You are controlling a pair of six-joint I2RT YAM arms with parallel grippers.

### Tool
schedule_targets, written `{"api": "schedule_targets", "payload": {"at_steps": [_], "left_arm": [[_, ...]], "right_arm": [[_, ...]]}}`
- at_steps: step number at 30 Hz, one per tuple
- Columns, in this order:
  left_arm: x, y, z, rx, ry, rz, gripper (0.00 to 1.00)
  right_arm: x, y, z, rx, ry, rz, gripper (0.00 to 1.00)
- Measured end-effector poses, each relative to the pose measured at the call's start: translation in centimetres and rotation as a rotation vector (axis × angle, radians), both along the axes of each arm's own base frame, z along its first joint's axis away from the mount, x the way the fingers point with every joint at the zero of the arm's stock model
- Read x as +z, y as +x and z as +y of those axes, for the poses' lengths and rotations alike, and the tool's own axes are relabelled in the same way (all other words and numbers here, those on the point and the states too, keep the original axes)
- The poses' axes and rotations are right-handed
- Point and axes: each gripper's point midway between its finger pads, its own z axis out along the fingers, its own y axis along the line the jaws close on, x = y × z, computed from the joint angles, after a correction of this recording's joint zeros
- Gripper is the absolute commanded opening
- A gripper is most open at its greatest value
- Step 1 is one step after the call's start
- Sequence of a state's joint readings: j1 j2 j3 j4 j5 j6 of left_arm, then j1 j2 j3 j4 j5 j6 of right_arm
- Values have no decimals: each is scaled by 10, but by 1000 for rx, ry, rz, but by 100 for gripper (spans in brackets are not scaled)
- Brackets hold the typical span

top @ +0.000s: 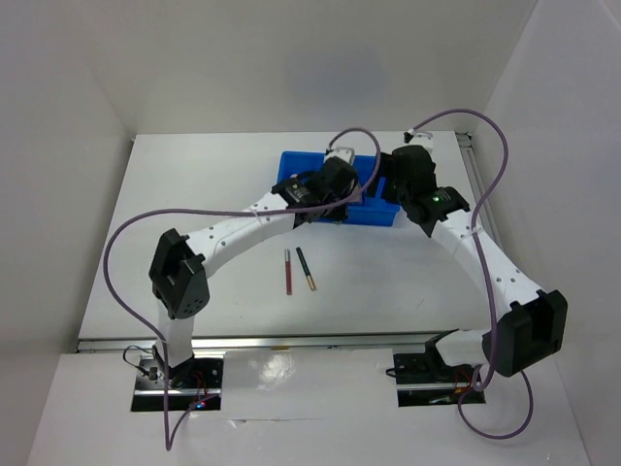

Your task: Organize the makeup

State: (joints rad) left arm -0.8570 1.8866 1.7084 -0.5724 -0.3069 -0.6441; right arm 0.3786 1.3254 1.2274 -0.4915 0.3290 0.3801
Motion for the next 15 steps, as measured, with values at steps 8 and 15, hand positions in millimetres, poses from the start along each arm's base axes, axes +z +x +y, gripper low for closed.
{"api": "schedule_targets", "payload": {"at_steps": [8, 15], "left_arm": [[38, 103, -16, 22, -73, -136, 0], [-20, 135, -1, 23, -18, -60, 0]], "right_arm": [[46, -23, -17, -47, 53, -117, 92], [74, -52, -41, -113, 65, -179, 92]]}}
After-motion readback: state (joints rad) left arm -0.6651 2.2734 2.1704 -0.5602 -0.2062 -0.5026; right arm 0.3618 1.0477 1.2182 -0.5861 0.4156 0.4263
